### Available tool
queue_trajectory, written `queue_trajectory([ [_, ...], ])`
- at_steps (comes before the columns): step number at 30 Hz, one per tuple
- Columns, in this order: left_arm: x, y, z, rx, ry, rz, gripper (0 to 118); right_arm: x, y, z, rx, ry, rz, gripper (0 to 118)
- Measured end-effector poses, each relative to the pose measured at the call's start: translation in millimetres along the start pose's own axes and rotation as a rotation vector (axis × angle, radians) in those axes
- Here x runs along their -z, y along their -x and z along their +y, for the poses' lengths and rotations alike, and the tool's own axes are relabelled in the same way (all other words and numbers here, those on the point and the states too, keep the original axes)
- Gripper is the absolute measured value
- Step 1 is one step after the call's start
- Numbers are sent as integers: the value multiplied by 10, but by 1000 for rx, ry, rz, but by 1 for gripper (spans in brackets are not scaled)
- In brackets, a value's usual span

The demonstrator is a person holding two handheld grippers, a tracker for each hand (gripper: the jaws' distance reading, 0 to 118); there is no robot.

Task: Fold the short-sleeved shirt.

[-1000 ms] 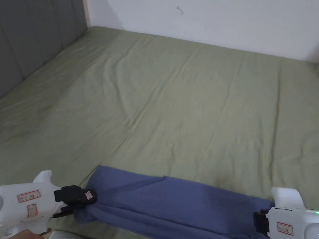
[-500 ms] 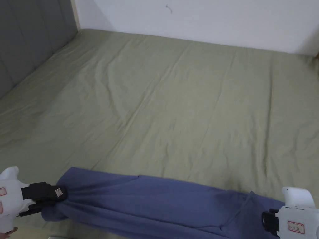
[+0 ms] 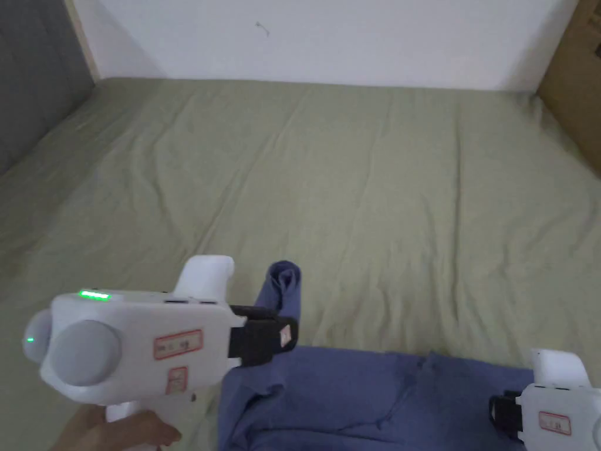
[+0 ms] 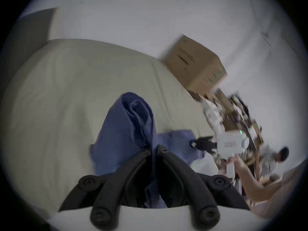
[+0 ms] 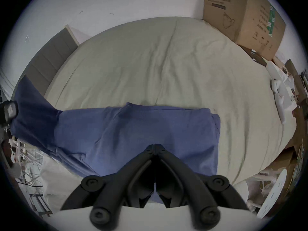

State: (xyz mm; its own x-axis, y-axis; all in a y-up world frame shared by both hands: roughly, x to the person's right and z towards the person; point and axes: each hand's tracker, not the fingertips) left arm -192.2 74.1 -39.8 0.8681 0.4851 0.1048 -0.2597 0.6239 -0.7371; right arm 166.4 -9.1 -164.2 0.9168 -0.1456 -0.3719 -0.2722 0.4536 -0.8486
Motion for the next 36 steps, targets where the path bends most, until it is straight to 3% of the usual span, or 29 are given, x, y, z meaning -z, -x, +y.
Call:
queue_trajectory([
  [5, 956, -270, -186, 18, 144, -31, 5, -88, -255, -90, 65, -3, -19, 0],
  [7, 1200, -288, -251, -18, 204, -10, 13, -99, -370, -116, 91, 0, -22, 0],
  [9, 1354, -206, -312, -13, 222, -36, 55, -114, -456, -148, 117, -2, -22, 0],
  [11, 1403, -164, -342, -27, 257, -36, 106, -127, -501, -169, 128, -2, -27, 0],
  [12, 1383, -135, -346, -34, 264, -23, 110, -133, -509, -176, 129, -2, -27, 0],
  [18, 830, 224, -259, -196, 90, -56, 107, -141, -405, -156, 109, -9, -11, 0],
  [19, 729, 306, -258, -230, 42, -49, 98, -139, -376, -150, 102, -9, -10, 0],
  [20, 571, 273, -220, -253, -8, -26, 57, -138, -349, -148, 94, -10, -8, 0],
  [21, 572, 295, -216, -273, -39, 29, 5, -132, -329, -146, 88, -12, -5, 0],
  [22, 534, 323, -247, -259, -57, 187, 0, -118, -318, -137, 84, -12, -1, 0],
  [23, 542, 346, -261, -211, -38, 200, 0, -106, -299, -133, 81, -9, 6, 0],
  [26, 681, 401, -396, -277, 54, 109, 0, -74, -255, -122, 75, -6, 16, 0],
  [36, 1277, 383, -737, -281, 214, 35, 0, -114, -332, -150, 78, -9, 8, 0],
])
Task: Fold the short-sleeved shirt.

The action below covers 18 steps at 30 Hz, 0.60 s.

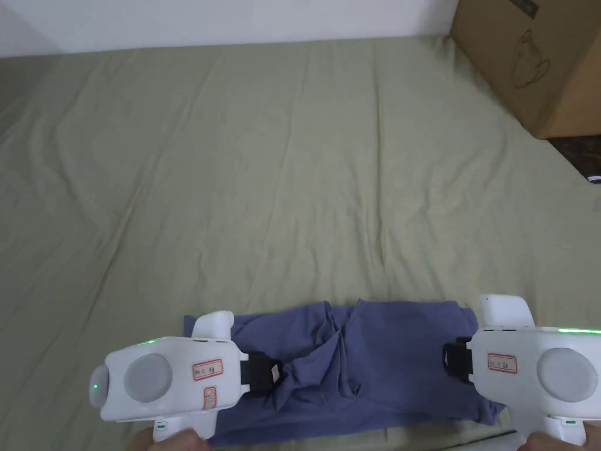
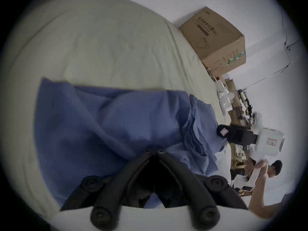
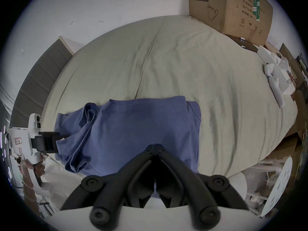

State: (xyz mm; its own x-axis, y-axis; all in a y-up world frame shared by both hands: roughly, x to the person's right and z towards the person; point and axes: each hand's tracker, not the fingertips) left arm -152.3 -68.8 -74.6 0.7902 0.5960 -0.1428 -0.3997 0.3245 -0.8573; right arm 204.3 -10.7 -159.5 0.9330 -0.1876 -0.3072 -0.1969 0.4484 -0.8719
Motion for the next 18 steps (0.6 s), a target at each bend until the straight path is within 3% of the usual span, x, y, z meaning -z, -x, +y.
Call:
queue_trajectory([
  [5, 26, -153, -39, 5, 7, -104, 0, -35, -24, -20, 5, -3, -4, 0],
  [9, 144, -458, -142, 149, 61, -47, 0, -22, -14, -43, 9, 1, -5, 0],
  [18, 393, -770, -293, 214, 160, -57, 0, -13, 6, -86, -2, 16, 3, 0],
])
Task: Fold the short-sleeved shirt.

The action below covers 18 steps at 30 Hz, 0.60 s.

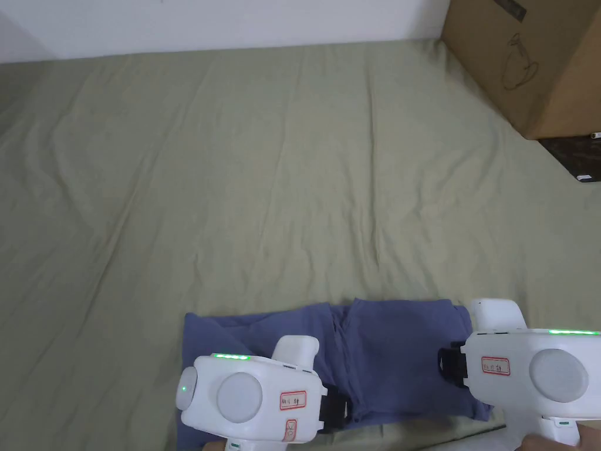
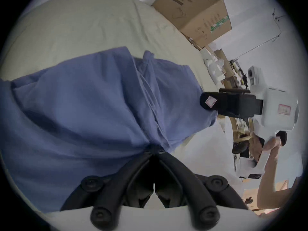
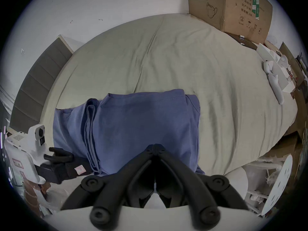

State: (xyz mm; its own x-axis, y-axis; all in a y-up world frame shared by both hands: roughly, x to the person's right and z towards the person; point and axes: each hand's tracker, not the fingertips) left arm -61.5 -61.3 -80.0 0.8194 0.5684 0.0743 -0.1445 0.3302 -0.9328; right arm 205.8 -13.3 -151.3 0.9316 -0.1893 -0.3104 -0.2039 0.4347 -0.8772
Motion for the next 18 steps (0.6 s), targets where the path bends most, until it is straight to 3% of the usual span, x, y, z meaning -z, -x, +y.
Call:
queue_trajectory([
  [5, -174, 14, -36, 0, -24, -47, 0, -52, 41, 24, -9, -4, -6, 0],
  [8, -602, 232, -33, -67, -138, -140, 0, -101, 88, 52, -20, -13, -3, 0],
  [12, -1203, 809, -84, -200, -306, -129, 0, -113, 179, 92, -27, -22, 5, 0],
  [15, -1538, 1214, -257, -314, -354, -67, 0, -72, 285, 108, -39, -17, 9, 0],
  [18, -1681, 1561, -447, -379, -374, -96, 3, -25, 407, 115, -71, -1, 14, 0],
])
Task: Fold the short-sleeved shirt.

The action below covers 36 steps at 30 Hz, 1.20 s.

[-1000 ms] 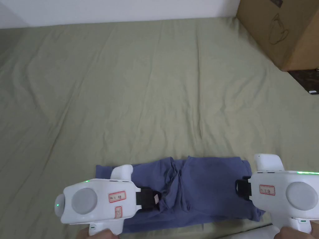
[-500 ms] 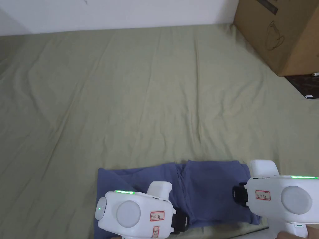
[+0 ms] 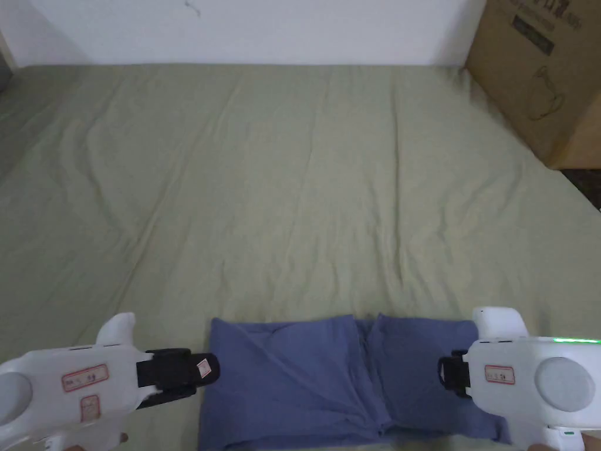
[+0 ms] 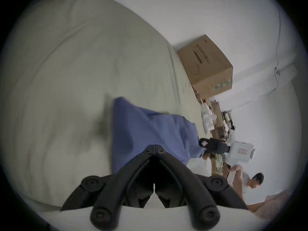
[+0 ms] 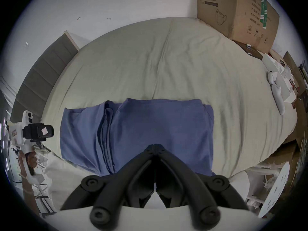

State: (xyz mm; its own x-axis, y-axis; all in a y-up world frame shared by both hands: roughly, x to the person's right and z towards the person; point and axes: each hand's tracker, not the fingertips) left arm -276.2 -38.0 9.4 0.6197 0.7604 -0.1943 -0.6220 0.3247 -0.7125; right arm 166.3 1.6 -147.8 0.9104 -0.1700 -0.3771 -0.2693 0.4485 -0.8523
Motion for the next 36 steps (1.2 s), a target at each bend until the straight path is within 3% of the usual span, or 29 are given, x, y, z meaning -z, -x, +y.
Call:
queue_trajectory([
  [2, -43, 171, -5, -50, -18, -13, 25, 36, 90, 13, -27, 16, 3, 0],
  [4, -5, 301, -7, -65, -6, -13, 32, 65, 176, 34, -49, 25, 1, 0],
  [5, 42, 333, -3, -73, 8, -24, 65, 71, 210, 43, -56, 26, 2, 0],
  [6, 103, 356, -9, -81, 22, -44, 85, 75, 247, 53, -61, 28, 6, 0],
  [8, 250, 400, -26, -122, 37, -94, 102, 88, 294, 74, -65, 30, 13, 0],
  [9, 322, 425, -30, -149, 43, -111, 102, 91, 310, 85, -63, 32, 16, 0],
  [14, 646, 469, 6, -233, 64, -283, 102, 106, 316, 139, -21, 36, 71, 0],
  [15, 704, 467, 14, -235, 94, -302, 92, 113, 322, 147, -19, 38, 73, 0],
  [16, 721, 497, 16, -248, 108, -311, 65, 118, 335, 155, -20, 40, 71, 0],
  [17, 759, 487, 3, -249, 124, -254, 9, 119, 349, 159, -26, 43, 63, 0],
  [19, 764, 529, -35, -194, 135, -158, 10, 97, 368, 155, -39, 36, 46, 0],
  [22, 691, 718, -46, -284, 99, -283, 10, 64, 377, 170, -43, 36, 50, 0],
  [28, 312, 799, 79, -210, 95, -234, 10, 50, 415, 230, -44, 28, 44, 0],
  [36, -571, 1226, 359, -202, 29, -66, 10, 82, 474, 212, -42, 32, 54, 0],
])
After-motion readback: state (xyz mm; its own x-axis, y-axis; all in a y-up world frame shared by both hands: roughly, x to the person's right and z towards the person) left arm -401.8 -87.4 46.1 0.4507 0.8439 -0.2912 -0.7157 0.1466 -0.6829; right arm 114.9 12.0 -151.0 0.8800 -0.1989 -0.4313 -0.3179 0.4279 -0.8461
